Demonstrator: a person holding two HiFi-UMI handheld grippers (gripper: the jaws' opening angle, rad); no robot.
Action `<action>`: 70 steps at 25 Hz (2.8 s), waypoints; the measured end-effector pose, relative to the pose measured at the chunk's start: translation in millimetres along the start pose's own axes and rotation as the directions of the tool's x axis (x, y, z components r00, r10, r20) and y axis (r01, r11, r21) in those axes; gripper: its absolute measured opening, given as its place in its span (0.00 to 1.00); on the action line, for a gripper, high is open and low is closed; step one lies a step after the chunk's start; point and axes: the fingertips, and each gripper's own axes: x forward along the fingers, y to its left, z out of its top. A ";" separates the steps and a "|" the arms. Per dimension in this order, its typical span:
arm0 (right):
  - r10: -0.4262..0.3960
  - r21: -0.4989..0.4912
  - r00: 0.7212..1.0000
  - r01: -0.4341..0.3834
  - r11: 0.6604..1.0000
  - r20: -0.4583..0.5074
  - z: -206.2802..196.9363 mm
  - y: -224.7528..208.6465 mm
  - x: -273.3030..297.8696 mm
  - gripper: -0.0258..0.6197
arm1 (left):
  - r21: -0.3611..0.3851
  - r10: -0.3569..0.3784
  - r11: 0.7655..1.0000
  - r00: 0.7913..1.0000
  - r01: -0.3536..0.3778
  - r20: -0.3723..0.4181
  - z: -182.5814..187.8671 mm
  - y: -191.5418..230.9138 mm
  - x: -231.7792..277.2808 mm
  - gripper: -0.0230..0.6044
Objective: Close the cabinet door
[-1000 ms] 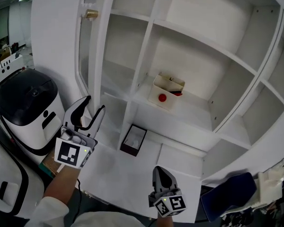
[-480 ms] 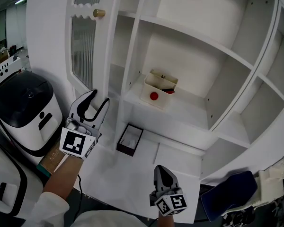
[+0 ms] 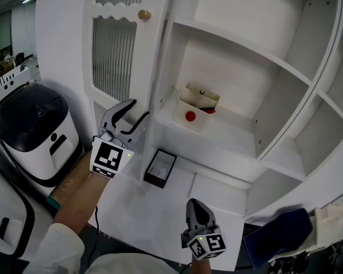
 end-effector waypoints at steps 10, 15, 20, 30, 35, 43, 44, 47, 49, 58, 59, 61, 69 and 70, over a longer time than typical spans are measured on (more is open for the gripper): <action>-0.009 0.007 1.000 0.009 1.000 -0.010 -6.1 7.0 -7.3 0.04 | 0.051 -0.044 0.998 0.995 0.048 -0.087 -16.4 0.9 33.0 0.28; -0.031 0.012 0.999 0.031 0.999 -0.008 -8.8 11.7 -17.9 0.04 | 0.062 -0.040 0.997 0.995 0.046 -0.096 -19.4 6.0 35.7 0.26; -0.055 0.022 0.998 0.055 0.998 -0.006 -10.6 12.7 -25.4 0.04 | 0.039 -0.047 0.998 0.996 0.051 -0.078 -19.5 7.4 36.2 0.23; -0.002 0.016 1.000 0.002 1.000 -0.017 -11.7 51.2 -7.4 0.04 | -0.067 -0.011 0.998 0.998 0.008 -0.056 -32.5 45.7 -35.7 0.05; 0.078 -0.004 0.997 -0.078 0.997 -0.024 -8.3 98.2 22.2 0.04 | -0.095 -0.019 0.995 0.997 0.012 -0.076 -41.9 61.0 -98.4 0.05; 0.154 -0.025 0.987 -0.155 0.988 -0.033 -3.8 152.9 55.3 0.04 | -0.139 0.029 0.989 0.996 -0.040 -0.079 -34.9 97.2 -206.5 0.05; 0.153 -0.025 0.987 -0.154 0.988 -0.037 -4.0 155.9 57.5 0.04 | -0.142 0.040 0.989 0.997 -0.050 -0.072 -30.1 101.8 -218.2 0.04; 0.157 -0.030 0.987 -0.158 0.987 -0.037 -1.9 165.4 64.1 0.04 | -0.153 0.064 0.985 0.994 -0.076 -0.086 -24.8 114.0 -254.6 0.05; 0.161 -0.036 0.986 -0.162 0.986 -0.030 0.8 171.4 67.2 0.04 | -0.154 0.084 0.983 0.992 -0.097 -0.091 -21.4 122.6 -277.9 0.05; 0.128 -0.060 0.992 -0.129 0.990 -0.021 10.2 166.5 66.9 0.04 | -0.164 0.187 0.965 0.976 -0.204 -0.115 -12.9 140.3 -366.9 0.05; 0.126 -0.064 0.992 -0.127 0.990 -0.016 12.1 165.2 66.6 0.04 | -0.171 0.202 0.960 0.972 -0.220 -0.116 -12.8 140.5 -377.9 0.05; 0.119 -0.067 0.993 -0.119 0.991 -0.009 15.3 162.2 66.0 0.04 | -0.200 0.245 0.943 0.961 -0.267 -0.130 -15.0 140.2 -400.5 0.05; 0.094 -0.077 0.995 -0.095 0.992 -0.009 18.4 152.2 52.9 0.04 | -0.256 0.320 0.890 0.916 -0.378 -0.241 -35.5 120.3 -447.9 0.05; 0.088 -0.076 0.996 -0.089 0.993 -0.013 17.6 149.8 50.7 0.04 | -0.258 0.314 0.892 0.919 -0.372 -0.238 -35.6 118.2 -445.5 0.05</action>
